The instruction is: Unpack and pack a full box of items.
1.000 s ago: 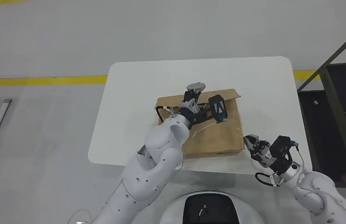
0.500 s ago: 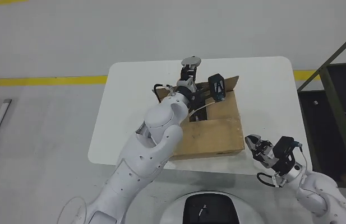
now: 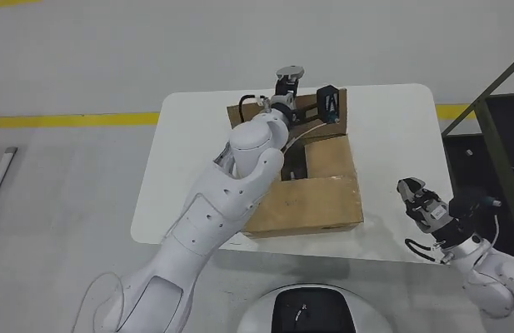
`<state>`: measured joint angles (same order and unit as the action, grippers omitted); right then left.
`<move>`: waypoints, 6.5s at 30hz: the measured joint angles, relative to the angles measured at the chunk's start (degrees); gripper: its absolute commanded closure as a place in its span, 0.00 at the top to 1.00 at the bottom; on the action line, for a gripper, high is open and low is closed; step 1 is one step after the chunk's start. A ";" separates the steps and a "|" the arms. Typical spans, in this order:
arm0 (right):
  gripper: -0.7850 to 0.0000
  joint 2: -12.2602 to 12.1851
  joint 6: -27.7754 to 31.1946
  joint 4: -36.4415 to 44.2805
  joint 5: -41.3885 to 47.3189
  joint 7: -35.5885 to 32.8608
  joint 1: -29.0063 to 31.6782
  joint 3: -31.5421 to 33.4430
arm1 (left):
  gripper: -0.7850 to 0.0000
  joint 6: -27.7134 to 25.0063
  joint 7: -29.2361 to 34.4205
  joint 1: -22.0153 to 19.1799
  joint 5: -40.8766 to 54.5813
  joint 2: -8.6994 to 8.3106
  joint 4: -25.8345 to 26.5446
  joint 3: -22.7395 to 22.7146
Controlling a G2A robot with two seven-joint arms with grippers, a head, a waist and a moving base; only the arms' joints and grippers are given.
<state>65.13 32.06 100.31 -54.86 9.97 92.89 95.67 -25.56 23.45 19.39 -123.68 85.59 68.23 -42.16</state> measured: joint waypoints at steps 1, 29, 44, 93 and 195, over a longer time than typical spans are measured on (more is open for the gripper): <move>0.00 -0.06 0.15 0.10 0.09 -0.20 -0.04 0.54 | 1.00 0.32 -0.20 -0.96 0.27 0.56 -1.85 0.65; 0.00 -0.59 4.17 -2.22 3.64 -1.11 -3.52 4.62 | 1.00 3.81 3.21 -3.12 6.39 6.53 -11.87 0.92; 0.00 -2.12 20.86 -3.93 12.27 -9.85 -7.39 6.30 | 1.00 -0.93 11.53 25.13 13.00 0.80 30.45 -17.26; 0.95 -6.27 9.78 0.10 25.02 -40.01 -16.35 -6.40 | 1.00 20.78 4.55 59.94 11.17 -2.31 54.53 -36.79; 0.47 -7.16 17.85 2.49 -8.05 14.35 -6.23 -0.93 | 1.00 -10.22 16.31 46.41 21.48 -3.07 53.63 -23.48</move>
<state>57.97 49.91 102.80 -62.91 24.32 86.66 94.74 -35.78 39.76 65.80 -102.20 82.52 121.86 -65.64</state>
